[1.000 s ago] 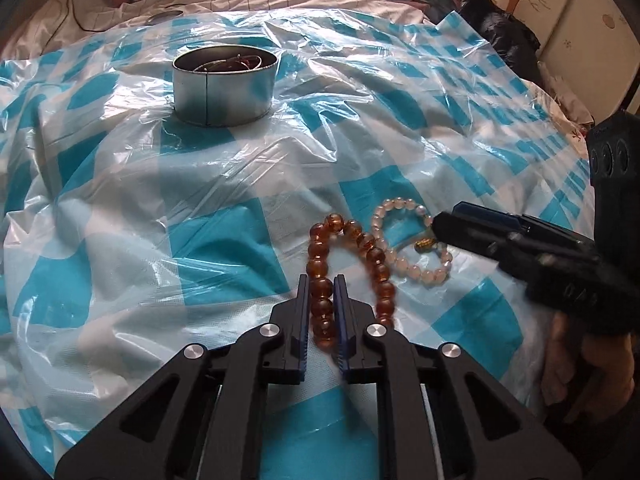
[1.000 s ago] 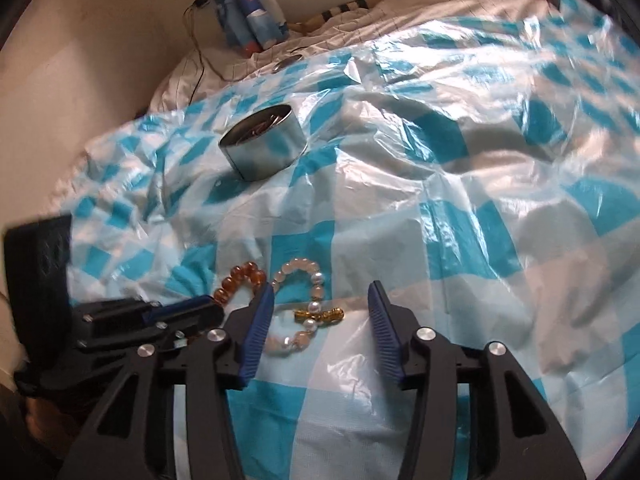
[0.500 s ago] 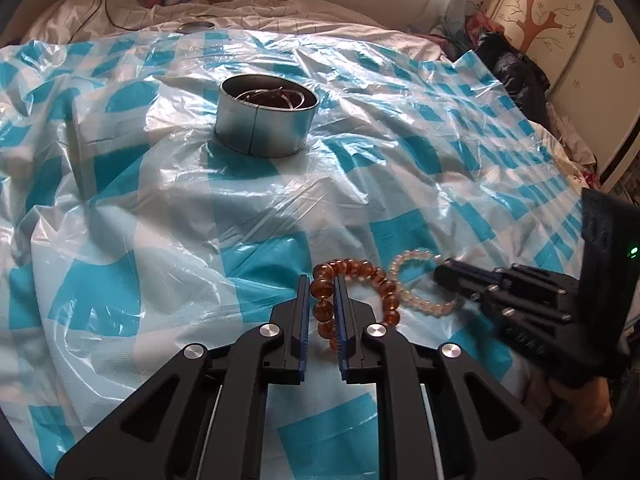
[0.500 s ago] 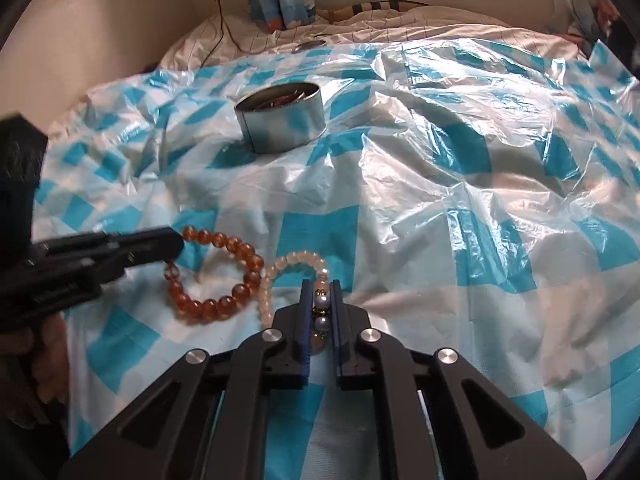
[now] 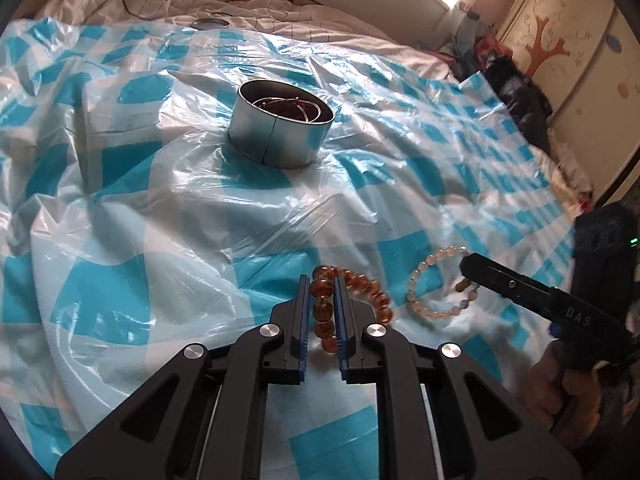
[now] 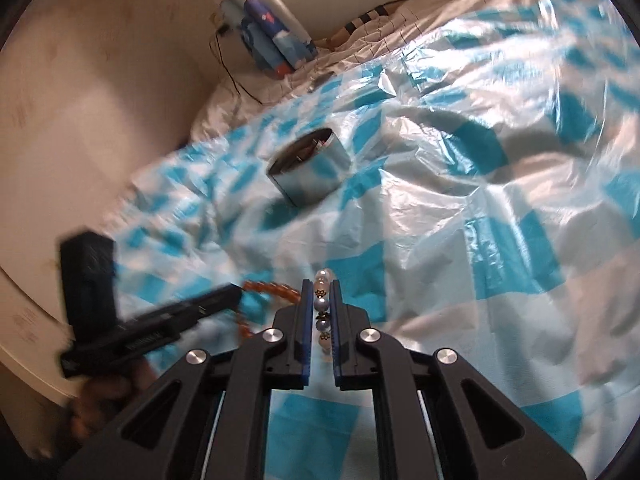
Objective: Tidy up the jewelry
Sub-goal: 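Carry both bead bracelets over the silver tin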
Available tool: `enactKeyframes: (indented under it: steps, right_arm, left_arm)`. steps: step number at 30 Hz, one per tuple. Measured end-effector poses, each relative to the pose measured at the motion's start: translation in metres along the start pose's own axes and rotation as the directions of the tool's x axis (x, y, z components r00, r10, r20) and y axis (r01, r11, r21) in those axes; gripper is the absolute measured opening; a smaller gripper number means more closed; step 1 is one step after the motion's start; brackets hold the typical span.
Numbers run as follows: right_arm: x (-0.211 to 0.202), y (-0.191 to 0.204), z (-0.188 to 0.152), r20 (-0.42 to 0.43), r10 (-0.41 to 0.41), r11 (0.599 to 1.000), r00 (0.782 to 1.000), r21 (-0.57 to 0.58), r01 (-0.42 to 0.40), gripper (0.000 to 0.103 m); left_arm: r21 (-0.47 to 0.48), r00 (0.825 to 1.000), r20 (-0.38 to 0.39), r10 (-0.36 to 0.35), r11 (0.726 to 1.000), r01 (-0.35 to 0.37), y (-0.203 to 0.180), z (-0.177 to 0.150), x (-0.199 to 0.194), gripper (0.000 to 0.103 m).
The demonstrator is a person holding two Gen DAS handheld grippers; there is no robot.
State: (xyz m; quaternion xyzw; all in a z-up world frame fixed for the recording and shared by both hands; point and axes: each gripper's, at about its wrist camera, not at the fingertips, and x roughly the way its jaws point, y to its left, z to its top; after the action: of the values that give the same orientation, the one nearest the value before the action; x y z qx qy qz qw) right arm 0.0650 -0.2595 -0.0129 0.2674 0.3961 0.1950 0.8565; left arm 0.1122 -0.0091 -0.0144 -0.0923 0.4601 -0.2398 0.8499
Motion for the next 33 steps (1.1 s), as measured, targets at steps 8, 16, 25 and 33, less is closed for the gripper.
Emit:
enactKeyframes:
  steps: [8,16,25,33]
  right_arm:
    - [-0.002,-0.012,0.007,0.038,0.179,0.974,0.983,0.133,-0.183,0.009]
    - [-0.008,0.005,0.019,0.084,0.286,0.948,0.955,0.120,-0.294,0.009]
    - [0.001,0.017,0.069,0.090,0.418,0.897,0.904,0.116,-0.426,0.009]
    - [0.035,0.010,0.091,0.022,0.417,0.900,0.909,0.134,-0.416,0.009]
  left_arm:
    - [0.047,0.997,0.060,0.057,0.997,-0.060,-0.011,0.005,-0.010,0.010]
    - [0.100,0.975,0.169,0.147,0.981,-0.165,-0.023,0.015,-0.031,0.010]
    - [0.069,0.959,0.234,0.161,0.981,-0.181,-0.017,0.051,-0.031,0.010]
    - [0.106,0.957,0.226,0.183,0.972,-0.211,-0.020,0.077,-0.010,0.010]
